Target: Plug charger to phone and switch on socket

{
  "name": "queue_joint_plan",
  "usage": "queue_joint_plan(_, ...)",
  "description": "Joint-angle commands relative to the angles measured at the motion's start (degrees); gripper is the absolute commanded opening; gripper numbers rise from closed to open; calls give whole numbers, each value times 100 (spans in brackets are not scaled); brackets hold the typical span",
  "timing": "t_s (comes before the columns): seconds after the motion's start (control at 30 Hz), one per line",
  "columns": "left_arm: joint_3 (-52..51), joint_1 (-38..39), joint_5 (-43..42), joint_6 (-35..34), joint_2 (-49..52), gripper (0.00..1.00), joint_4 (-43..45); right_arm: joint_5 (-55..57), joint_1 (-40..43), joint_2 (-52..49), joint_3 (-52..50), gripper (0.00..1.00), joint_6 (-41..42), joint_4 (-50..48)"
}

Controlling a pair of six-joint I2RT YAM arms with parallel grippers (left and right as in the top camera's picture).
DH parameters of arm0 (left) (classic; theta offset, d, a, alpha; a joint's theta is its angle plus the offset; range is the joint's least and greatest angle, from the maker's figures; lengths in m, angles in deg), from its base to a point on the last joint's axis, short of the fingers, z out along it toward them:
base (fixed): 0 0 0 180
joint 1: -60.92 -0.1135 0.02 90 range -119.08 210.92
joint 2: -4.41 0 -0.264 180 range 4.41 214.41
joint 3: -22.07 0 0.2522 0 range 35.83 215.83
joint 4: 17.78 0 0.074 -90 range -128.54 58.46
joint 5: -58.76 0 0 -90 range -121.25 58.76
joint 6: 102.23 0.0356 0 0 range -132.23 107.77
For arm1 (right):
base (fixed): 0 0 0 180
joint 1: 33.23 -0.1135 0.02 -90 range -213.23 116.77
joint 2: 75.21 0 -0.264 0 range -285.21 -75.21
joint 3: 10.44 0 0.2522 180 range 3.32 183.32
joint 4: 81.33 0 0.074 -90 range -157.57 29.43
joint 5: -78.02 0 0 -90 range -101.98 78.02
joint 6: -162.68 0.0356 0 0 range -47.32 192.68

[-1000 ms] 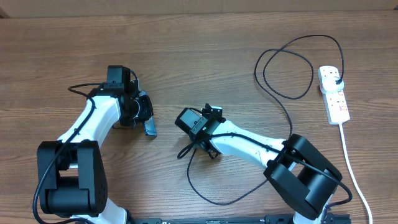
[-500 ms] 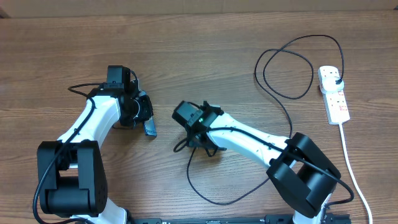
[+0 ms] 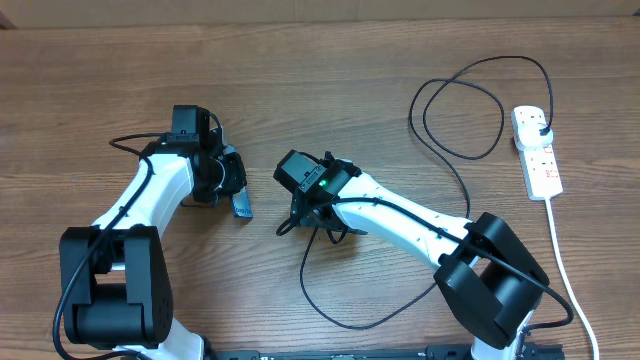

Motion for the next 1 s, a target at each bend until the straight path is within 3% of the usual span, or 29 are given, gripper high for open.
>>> queue_joint_plan(0.0,-15,11,-170,-15,-76,4,37,-46,46,17,111,98,2,26)
queue_joint_plan(0.37,-15,11,-170,-15,-76,4,70,-850,660,26,249,94,50,570)
queue_joint_plan(0.73,-13,11,-317,-17,-76,4,92,-782,310,-24,-9,67,737,-337)
queue_joint_plan(0.97,-13,11,-317,-15,-76,4,87,24,-76,-42,-74,63,1451,-361)
